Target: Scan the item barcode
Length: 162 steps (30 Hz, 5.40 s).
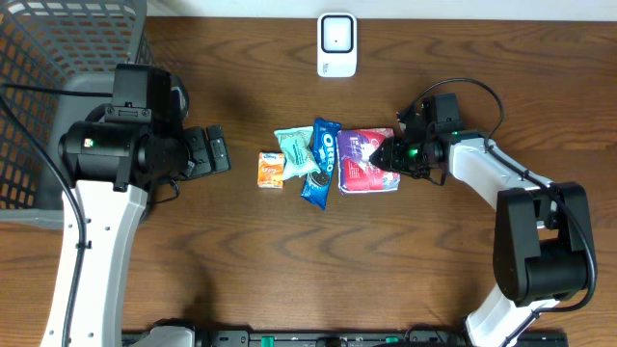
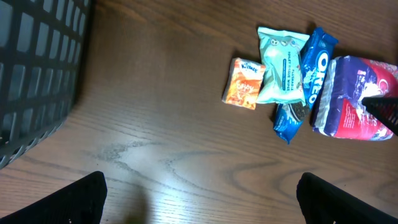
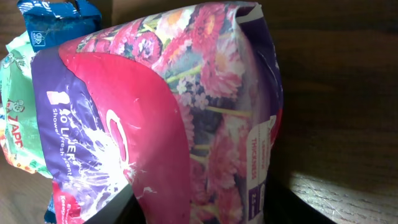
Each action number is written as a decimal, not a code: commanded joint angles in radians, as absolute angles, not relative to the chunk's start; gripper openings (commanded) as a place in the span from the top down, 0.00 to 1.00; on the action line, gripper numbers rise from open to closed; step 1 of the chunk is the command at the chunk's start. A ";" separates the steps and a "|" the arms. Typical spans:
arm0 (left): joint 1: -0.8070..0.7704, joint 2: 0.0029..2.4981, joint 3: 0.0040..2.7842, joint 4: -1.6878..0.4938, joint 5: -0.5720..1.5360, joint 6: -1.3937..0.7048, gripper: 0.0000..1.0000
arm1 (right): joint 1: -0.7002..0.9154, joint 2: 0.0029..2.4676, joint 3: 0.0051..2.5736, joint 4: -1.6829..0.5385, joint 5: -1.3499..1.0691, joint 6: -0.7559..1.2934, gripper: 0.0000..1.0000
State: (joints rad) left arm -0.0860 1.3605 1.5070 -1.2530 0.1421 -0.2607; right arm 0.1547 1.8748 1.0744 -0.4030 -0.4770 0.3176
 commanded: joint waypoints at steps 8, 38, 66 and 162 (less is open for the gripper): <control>-0.083 1.359 1.527 -1.256 0.126 -0.248 0.02 | 0.158 1.897 1.084 -0.411 -0.508 0.306 0.99; -0.083 1.359 1.527 -1.256 0.126 -0.248 0.02 | 0.192 1.530 1.097 -0.737 0.925 0.467 0.99; -0.083 1.359 1.527 -1.256 0.126 -0.248 0.02 | 0.499 1.887 1.097 -0.741 0.991 0.433 0.60; -0.083 1.359 1.527 -1.256 0.126 -0.248 0.02 | 0.023 1.645 0.889 -0.287 -0.163 0.423 0.97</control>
